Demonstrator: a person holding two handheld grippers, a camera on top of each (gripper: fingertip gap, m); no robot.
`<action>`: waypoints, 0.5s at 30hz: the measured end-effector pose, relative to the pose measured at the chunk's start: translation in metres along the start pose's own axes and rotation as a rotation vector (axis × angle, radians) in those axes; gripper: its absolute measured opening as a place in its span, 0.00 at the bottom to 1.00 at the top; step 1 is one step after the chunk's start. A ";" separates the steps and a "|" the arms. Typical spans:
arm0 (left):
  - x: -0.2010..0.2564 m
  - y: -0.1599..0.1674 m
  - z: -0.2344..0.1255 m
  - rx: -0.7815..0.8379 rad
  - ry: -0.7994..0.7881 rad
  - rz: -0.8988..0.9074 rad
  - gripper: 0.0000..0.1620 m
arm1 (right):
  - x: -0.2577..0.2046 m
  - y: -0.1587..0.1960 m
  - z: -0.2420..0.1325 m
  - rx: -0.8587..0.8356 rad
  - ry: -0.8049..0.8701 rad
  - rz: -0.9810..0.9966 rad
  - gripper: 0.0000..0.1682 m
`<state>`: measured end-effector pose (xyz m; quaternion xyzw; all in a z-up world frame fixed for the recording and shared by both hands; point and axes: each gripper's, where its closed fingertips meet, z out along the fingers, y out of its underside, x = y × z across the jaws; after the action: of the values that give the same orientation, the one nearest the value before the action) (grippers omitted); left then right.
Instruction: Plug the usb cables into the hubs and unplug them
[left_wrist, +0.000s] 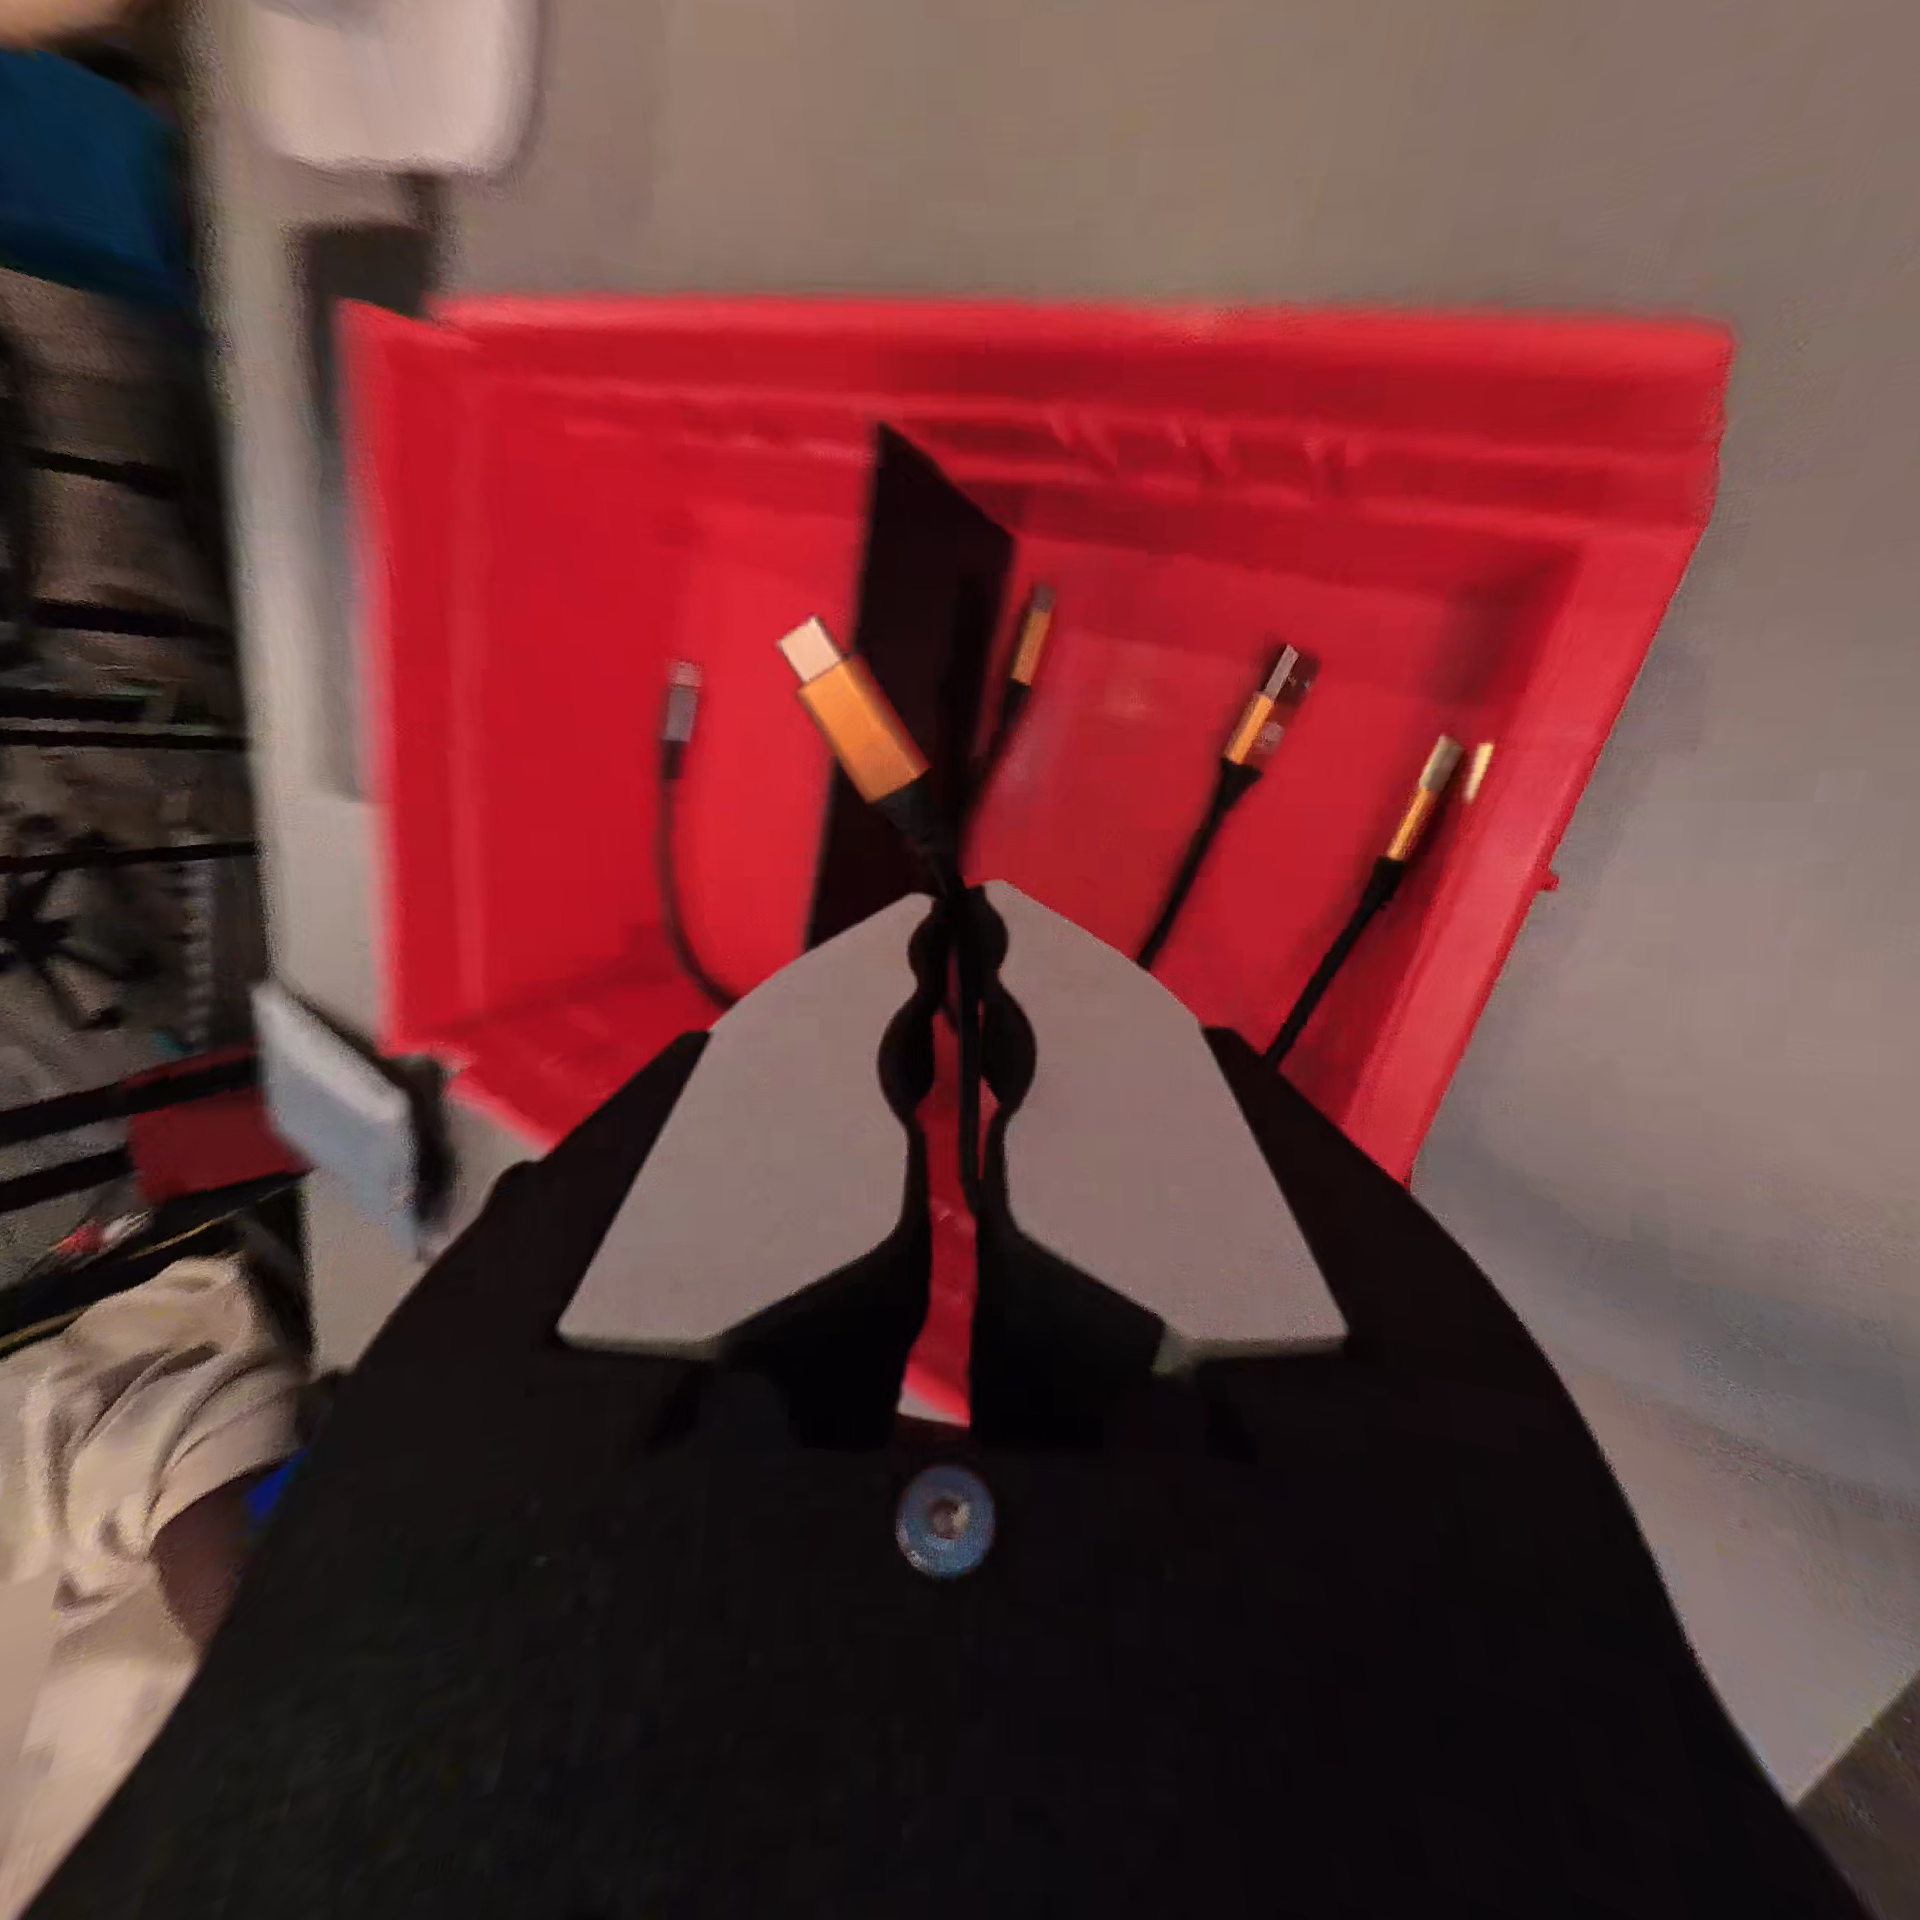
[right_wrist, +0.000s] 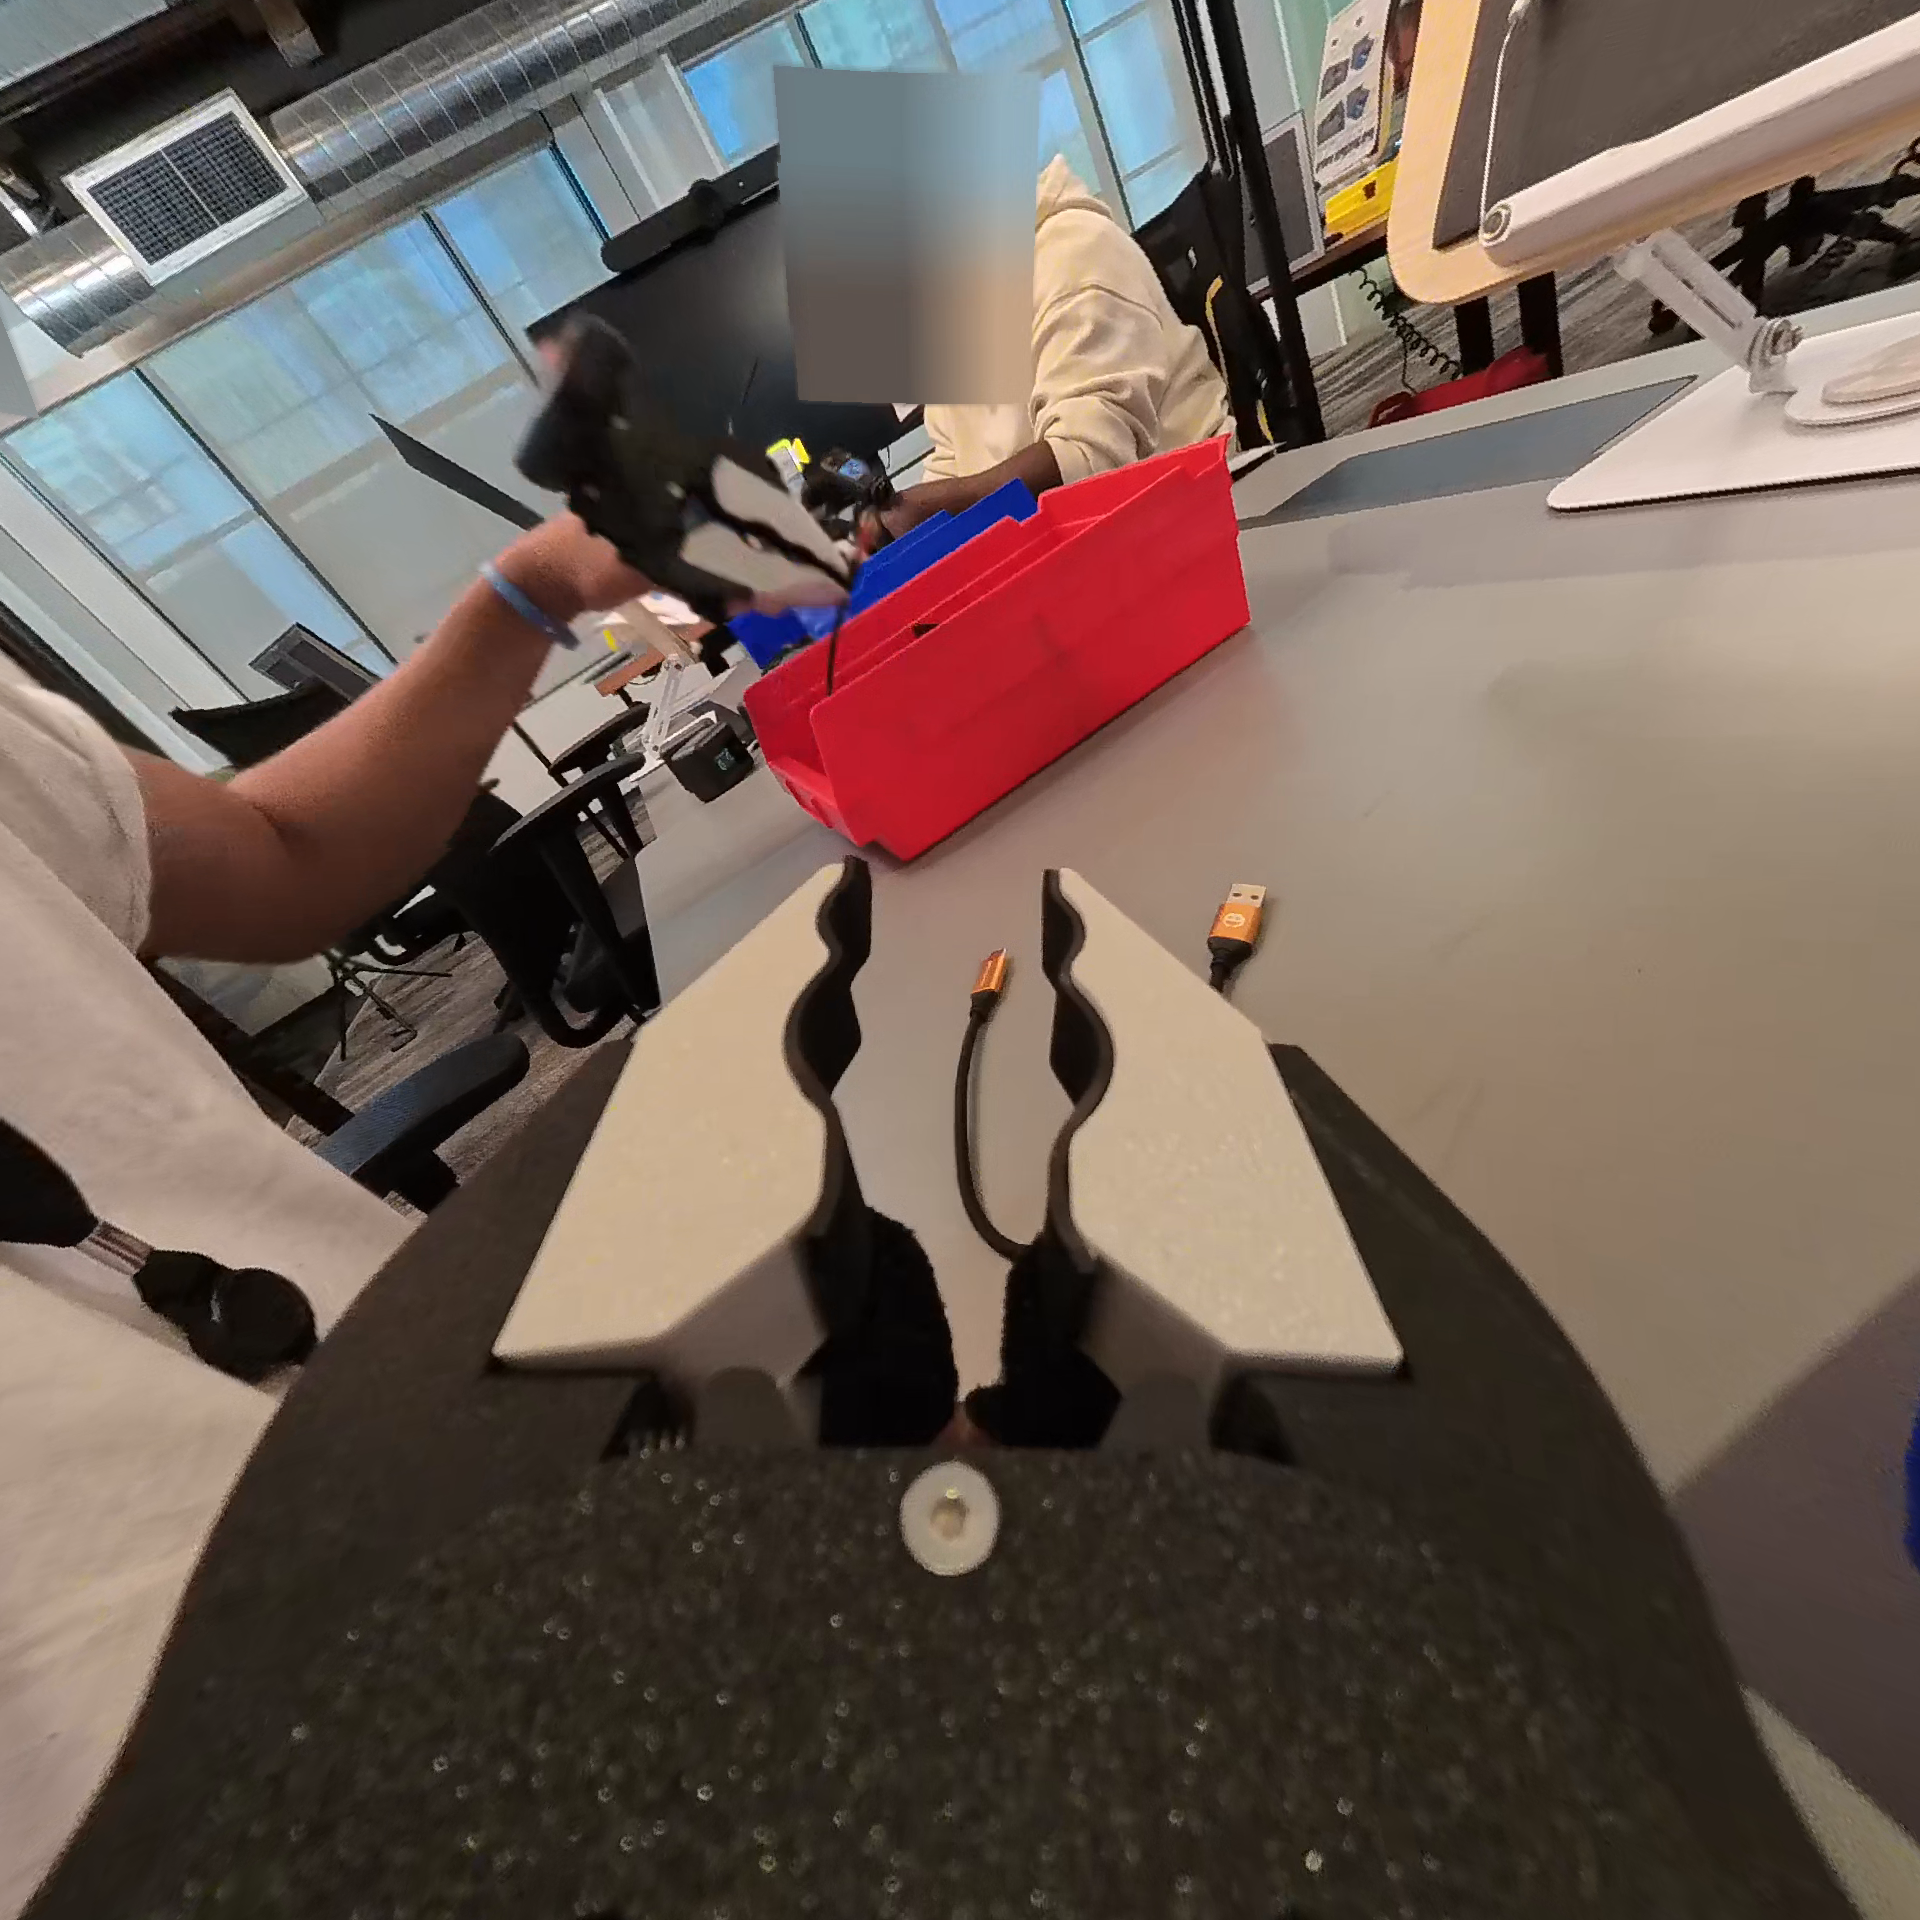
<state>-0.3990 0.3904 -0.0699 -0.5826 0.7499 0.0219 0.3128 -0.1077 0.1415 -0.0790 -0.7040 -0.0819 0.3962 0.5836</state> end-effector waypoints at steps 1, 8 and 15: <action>-0.011 -0.009 -0.022 0.049 -0.072 -0.035 0.01 | -0.001 -0.001 0.000 0.002 -0.003 0.000 0.19; -0.052 -0.083 -0.157 0.340 -0.497 -0.219 0.02 | -0.006 -0.001 -0.001 0.001 -0.016 -0.006 0.19; -0.013 -0.160 -0.134 0.586 -0.292 -0.542 0.01 | -0.007 0.000 -0.007 -0.003 -0.011 -0.016 0.19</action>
<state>-0.3149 0.2978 0.0969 -0.6358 0.4920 -0.1929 0.5625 -0.1082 0.1324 -0.0756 -0.7022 -0.0913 0.3953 0.5851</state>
